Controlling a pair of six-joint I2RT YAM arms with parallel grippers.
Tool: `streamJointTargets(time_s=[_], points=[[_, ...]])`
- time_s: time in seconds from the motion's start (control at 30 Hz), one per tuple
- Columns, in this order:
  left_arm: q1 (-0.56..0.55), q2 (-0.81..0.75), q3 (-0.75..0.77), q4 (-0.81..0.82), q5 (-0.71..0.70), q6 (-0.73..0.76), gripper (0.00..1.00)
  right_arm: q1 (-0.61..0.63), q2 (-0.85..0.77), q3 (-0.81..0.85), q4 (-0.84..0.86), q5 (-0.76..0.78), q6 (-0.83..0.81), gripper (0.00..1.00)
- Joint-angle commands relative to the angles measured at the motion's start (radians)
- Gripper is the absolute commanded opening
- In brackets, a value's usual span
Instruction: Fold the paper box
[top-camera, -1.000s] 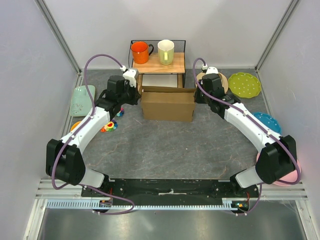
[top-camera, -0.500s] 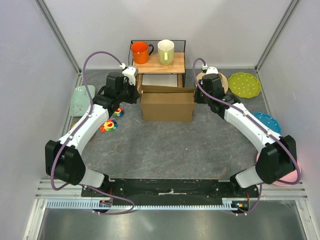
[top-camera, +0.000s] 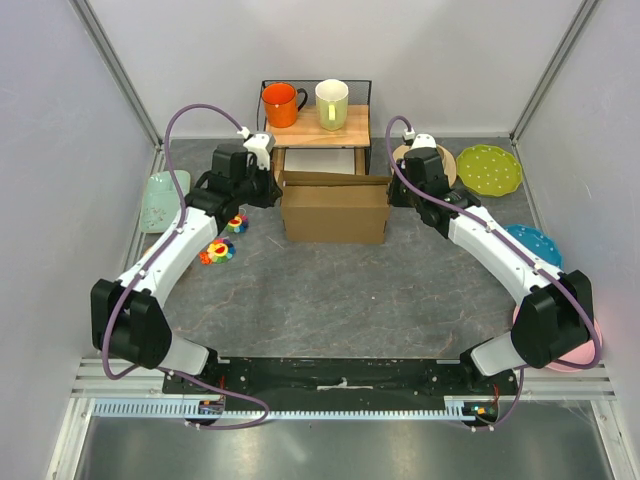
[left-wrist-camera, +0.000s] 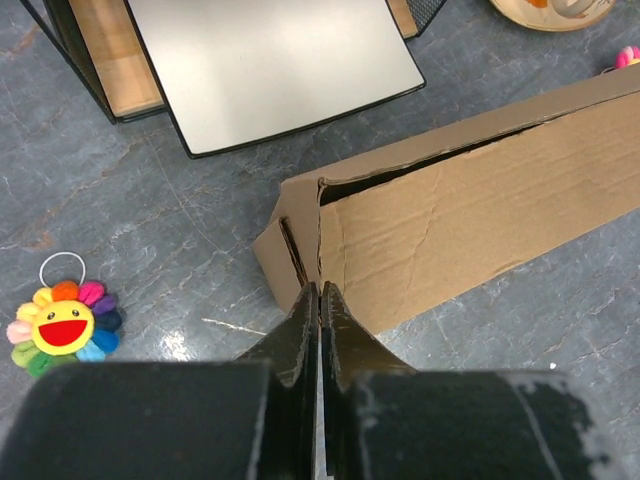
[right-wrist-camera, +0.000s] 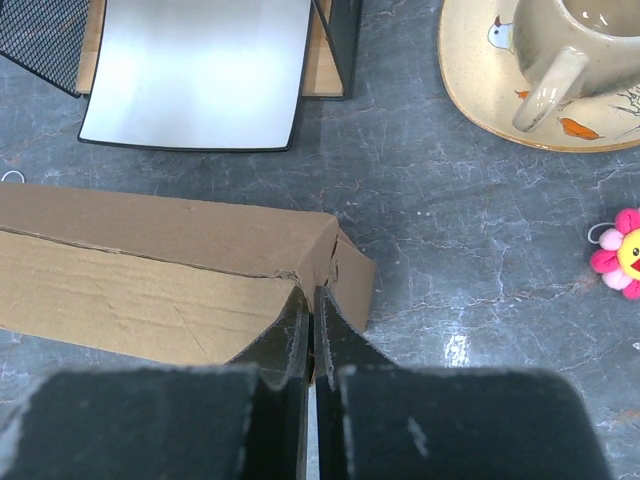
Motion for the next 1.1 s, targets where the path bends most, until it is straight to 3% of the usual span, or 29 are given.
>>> streamJointTargets(time_s=[0.0,0.83,1.07], points=[[-0.007,0.007,-0.014,0.041,0.061,-0.054,0.02,0.011,0.063,-0.068,-0.196,-0.061,0.011,0.00],[-0.043,-0.005,-0.152,0.098,-0.101,0.112,0.02,0.011,0.069,-0.062,-0.191,-0.058,0.005,0.00],[-0.054,-0.007,-0.160,0.104,-0.127,0.113,0.02,0.011,0.062,0.036,-0.234,-0.035,0.014,0.26]])
